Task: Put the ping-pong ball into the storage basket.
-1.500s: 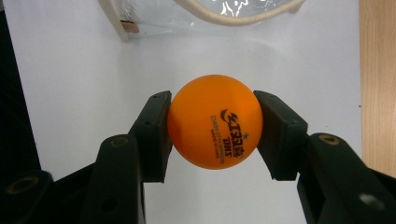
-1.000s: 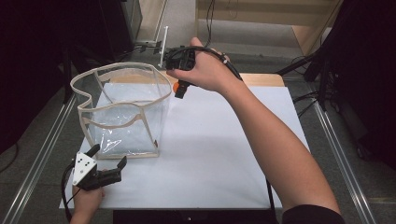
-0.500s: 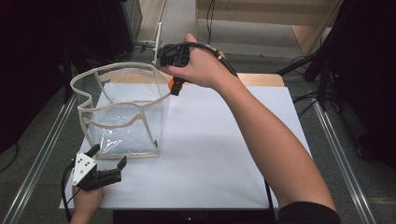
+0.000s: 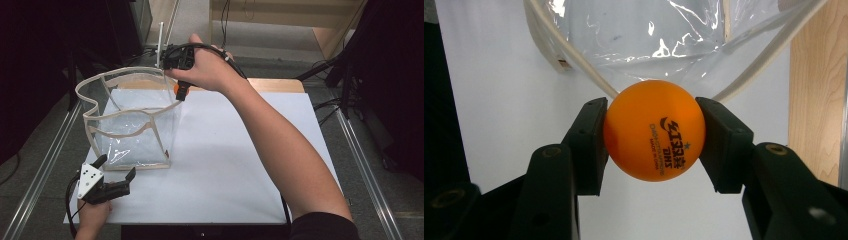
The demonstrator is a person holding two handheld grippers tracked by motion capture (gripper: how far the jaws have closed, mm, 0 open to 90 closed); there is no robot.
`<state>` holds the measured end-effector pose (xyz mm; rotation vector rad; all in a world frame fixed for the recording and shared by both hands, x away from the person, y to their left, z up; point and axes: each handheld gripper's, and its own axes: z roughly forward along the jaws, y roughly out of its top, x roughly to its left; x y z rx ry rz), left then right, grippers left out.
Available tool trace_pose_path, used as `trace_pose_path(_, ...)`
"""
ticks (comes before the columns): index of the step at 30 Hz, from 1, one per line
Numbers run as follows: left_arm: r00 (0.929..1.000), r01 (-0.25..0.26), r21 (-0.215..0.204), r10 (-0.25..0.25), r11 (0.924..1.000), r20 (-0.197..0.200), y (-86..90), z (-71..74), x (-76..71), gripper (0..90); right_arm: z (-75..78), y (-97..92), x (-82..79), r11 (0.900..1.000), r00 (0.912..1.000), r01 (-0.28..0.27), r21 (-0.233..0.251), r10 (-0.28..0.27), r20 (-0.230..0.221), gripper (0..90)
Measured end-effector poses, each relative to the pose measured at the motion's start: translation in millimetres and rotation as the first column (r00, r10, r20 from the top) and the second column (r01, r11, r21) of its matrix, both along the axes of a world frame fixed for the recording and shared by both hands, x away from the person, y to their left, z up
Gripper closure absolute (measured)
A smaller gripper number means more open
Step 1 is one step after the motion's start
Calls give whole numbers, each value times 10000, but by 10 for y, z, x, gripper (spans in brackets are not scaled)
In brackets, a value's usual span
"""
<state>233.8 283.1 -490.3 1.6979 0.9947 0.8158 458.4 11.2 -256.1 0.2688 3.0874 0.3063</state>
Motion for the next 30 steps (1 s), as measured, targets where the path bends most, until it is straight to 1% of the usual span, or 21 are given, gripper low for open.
trace_pose_path(5,10000,-15,8,15,10000,2,1,0,1,0,15,60,8,10000,10000,-18,13,18,6,478)
trace_pose_path(9,10000,-11,-12,11,10000,1,1,0,3,0,2,111,20,9999,9999,-135,-44,135,4,478)
trace_pose_path(15,10000,-10,-11,10,10000,1,-2,-1,1,0,-4,182,31,9999,9999,-155,-44,155,-6,478)
trace_pose_path(20,10000,-10,53,10,10000,-3,-4,1,-1,0,-10,240,37,9998,9998,-201,-69,201,-29,479)
trace_pose_path(30,10000,-10,33,10,10000,-3,-6,0,-1,0,-31,290,55,9996,9996,-273,-90,273,-51,478)
